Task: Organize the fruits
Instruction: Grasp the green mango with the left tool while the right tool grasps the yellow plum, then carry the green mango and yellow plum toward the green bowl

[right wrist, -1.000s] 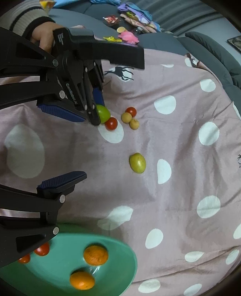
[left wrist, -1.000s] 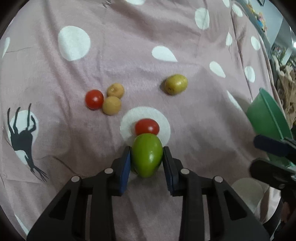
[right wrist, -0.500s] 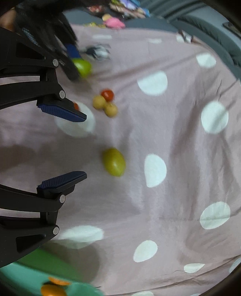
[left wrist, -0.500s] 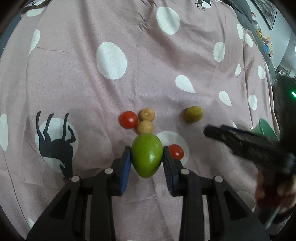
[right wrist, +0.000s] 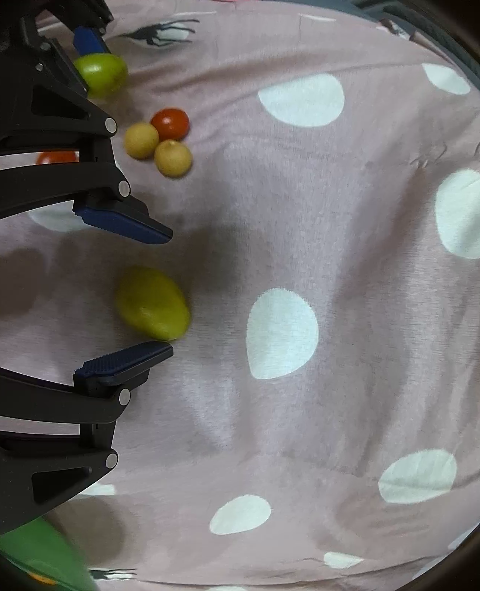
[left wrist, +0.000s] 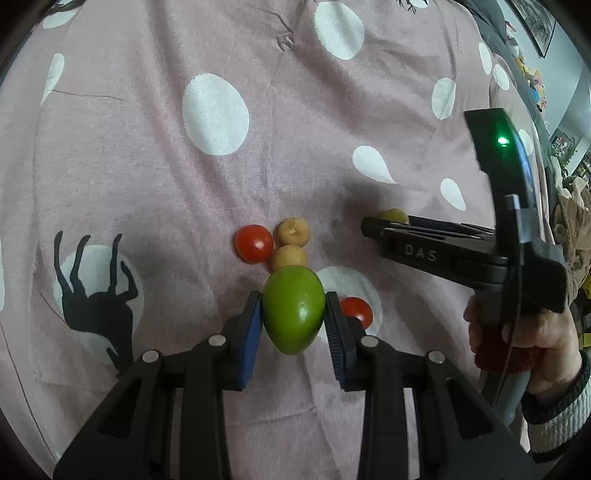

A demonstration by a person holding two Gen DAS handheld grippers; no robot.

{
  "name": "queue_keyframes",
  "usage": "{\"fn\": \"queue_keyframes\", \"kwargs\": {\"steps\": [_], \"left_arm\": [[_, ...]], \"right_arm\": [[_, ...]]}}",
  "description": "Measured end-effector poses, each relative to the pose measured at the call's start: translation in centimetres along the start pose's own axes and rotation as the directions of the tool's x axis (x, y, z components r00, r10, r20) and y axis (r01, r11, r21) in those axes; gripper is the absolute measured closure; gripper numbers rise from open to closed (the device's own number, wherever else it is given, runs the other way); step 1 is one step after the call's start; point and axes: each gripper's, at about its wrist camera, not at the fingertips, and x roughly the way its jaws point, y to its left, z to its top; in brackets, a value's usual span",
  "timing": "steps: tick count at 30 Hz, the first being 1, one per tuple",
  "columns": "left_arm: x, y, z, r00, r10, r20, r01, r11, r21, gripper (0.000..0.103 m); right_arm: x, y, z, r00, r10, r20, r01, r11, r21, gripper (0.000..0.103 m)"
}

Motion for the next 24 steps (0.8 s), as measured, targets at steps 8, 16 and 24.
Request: {"fn": "queue_keyframes", "kwargs": {"steps": [8, 16, 24], "left_arm": [[0.0, 0.1, 0.0, 1.0, 0.006, -0.004, -0.006, 1.0, 0.0, 0.07], [-1.1, -0.4, -0.4, 1.0, 0.016, 0.001, -0.016, 1.0, 0.006, 0.07], [-2.3, -1.7, -1.8, 1.0, 0.023, -0.011, -0.023, 1.0, 0.015, 0.07]], "right_arm": [[0.5, -0.6, 0.0, 1.0, -0.015, 0.002, 0.015, 1.0, -0.013, 0.063], [-4.1, -0.2, -2.8, 0.999, 0.02, 0.041, -0.019, 0.999, -0.041, 0.063], [-9.2, 0.1, -6.1, 0.996, 0.051, 0.069, -0.048, 0.997, -0.053, 0.063]]}}
